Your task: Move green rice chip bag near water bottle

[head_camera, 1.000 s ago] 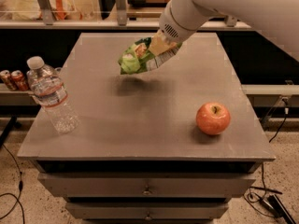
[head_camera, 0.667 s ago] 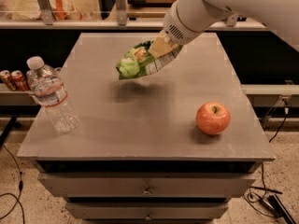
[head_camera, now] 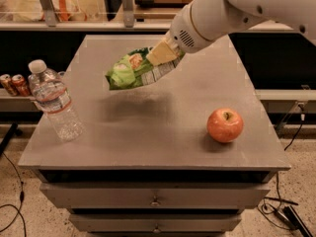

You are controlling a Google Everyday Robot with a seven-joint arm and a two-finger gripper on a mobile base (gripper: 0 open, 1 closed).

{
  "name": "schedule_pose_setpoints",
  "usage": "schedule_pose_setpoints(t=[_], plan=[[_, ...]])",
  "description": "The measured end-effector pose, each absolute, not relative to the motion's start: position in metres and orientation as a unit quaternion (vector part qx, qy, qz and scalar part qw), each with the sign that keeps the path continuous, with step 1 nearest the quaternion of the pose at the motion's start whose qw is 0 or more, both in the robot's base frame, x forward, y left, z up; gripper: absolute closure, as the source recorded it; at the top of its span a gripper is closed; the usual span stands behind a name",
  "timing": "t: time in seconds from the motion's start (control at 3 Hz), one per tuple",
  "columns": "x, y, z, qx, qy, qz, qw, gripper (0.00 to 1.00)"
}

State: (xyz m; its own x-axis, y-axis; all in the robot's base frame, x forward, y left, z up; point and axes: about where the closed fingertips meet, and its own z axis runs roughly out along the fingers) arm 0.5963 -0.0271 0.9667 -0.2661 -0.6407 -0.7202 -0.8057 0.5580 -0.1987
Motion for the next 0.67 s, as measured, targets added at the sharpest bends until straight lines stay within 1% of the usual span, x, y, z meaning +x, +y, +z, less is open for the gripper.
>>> schedule_pose_setpoints(t=[0.33, 0.67], plan=[[0.584, -0.015, 0.966, -0.463, 0.775, 0.147, 0.405, 1.00], [0.576, -0.004, 0.962, -0.466, 0.766, 0.168, 0.410, 1.00]])
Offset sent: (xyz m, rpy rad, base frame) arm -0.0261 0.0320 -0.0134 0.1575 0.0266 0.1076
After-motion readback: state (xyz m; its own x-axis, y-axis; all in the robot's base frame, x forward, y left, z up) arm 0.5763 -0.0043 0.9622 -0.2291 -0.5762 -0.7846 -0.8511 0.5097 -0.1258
